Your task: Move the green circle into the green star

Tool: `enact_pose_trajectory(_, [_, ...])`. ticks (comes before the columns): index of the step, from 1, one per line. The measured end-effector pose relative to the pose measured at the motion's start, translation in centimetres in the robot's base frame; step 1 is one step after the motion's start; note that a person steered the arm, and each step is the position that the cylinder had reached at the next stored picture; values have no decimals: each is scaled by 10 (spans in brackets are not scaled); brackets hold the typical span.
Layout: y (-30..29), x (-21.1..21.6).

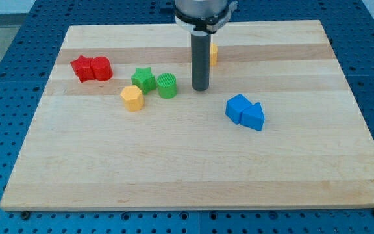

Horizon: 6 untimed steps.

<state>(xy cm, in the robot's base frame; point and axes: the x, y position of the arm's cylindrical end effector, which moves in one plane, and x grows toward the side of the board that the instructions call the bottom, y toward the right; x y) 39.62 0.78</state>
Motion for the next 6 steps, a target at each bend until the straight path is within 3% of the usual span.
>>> enact_pose_trajectory(3, [-60,-5])
enact_pose_trajectory(4, [-49,24])
enact_pose_trajectory(5, [-61,88])
enact_pose_trajectory(6, [-128,98])
